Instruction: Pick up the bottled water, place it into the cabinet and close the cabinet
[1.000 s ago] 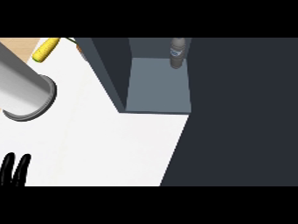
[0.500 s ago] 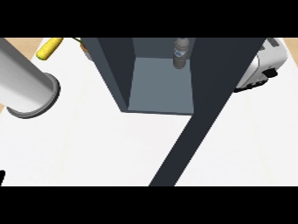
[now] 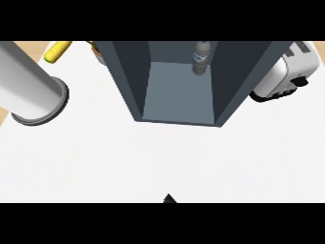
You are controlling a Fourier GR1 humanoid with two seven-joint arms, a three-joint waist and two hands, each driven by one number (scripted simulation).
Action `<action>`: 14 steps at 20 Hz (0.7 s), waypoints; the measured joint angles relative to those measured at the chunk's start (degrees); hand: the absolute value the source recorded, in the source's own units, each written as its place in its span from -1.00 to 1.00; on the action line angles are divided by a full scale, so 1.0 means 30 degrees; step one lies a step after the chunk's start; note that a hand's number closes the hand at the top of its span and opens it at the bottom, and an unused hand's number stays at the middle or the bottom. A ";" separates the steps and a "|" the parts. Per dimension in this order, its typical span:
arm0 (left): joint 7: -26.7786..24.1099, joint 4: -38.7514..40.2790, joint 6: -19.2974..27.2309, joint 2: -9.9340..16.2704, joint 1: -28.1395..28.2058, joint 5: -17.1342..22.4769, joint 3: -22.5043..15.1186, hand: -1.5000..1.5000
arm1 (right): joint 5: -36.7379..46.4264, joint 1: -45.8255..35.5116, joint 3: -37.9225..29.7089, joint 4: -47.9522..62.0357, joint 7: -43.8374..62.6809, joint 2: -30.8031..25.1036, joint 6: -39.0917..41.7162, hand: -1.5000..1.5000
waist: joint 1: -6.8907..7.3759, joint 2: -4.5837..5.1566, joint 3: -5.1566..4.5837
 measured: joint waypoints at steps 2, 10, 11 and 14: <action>-0.0122 0.0010 -0.0445 0.0098 0.0319 0.0369 0.0461 -1.00 | -0.0693 -0.0801 -0.0432 0.0313 0.0309 -0.0007 -0.0251 1.00 | 0.0061 0.0014 -0.0006; -0.0398 0.0168 -0.2251 0.0604 0.1247 0.2435 0.2595 -1.00 | -0.4698 -0.5550 -0.2468 0.2698 0.1977 0.1525 -0.2591 1.00 | 0.0222 0.0051 -0.0027; -0.0489 0.0208 -0.2544 0.0615 0.1436 0.2607 0.2798 -1.00 | -0.5229 -0.6405 -0.2661 0.3177 0.2205 0.1802 -0.3269 1.00 | 0.0248 0.0040 -0.0027; -0.0516 0.0204 -0.3171 0.0662 0.1876 0.3320 0.3502 -1.00 | -0.7009 -0.9431 -0.3924 0.4721 0.3055 0.2362 -0.4578 1.00 | 0.0088 -0.0016 -0.0015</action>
